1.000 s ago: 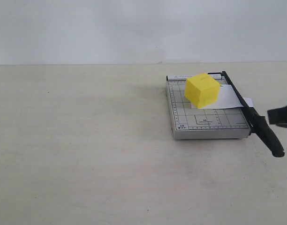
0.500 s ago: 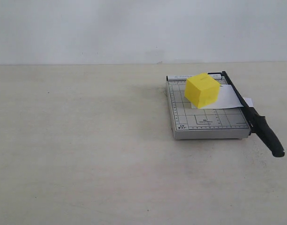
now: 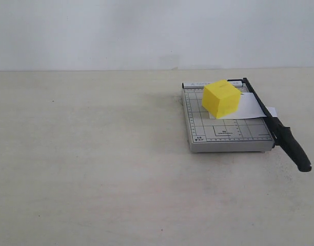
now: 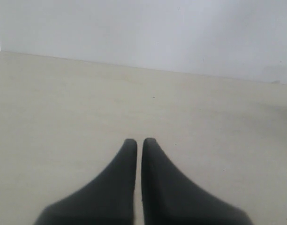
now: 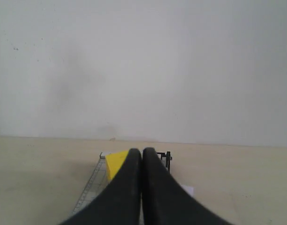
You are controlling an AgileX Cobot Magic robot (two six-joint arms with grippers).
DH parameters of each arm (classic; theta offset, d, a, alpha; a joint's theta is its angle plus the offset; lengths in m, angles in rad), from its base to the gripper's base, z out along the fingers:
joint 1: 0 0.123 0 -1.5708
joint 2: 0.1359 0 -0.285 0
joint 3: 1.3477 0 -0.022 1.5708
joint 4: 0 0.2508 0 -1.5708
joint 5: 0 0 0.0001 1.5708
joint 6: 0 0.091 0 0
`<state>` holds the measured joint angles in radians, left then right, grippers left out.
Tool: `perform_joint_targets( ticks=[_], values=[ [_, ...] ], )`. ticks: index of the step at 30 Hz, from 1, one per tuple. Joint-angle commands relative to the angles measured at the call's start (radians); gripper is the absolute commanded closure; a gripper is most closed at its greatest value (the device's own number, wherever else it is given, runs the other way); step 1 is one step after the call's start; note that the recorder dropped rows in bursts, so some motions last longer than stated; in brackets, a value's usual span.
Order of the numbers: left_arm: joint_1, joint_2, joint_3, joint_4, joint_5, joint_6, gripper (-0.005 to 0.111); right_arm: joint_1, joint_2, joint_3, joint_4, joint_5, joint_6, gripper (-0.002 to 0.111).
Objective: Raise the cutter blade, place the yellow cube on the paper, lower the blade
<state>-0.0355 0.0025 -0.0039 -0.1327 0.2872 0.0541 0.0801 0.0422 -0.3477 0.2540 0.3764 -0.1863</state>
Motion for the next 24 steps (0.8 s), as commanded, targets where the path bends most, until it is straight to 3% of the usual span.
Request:
perform_joint_targets(
  ticks=[1,8,12,18,24],
  values=[
    [-0.007,-0.003,0.004,0.002,0.002,-0.007,0.102,0.000,0.015,0.008,-0.099,0.016,-0.012,0.108],
    [-0.007,-0.003,0.004,0.002,0.002,-0.008,0.102,0.000,0.015,0.041,-0.139,-0.117,0.001,0.108],
    [-0.007,-0.003,0.004,0.002,0.002,-0.008,0.102,0.000,0.015,0.172,-0.134,-0.323,0.093,0.108],
    [-0.007,-0.003,0.004,0.002,0.002,-0.008,0.102,0.000,0.015,0.348,-0.134,-0.376,0.090,0.108],
    [-0.007,-0.003,0.004,0.002,0.002,-0.008,0.102,0.000,0.015,0.348,-0.138,-0.106,0.090,0.108]
  ],
)
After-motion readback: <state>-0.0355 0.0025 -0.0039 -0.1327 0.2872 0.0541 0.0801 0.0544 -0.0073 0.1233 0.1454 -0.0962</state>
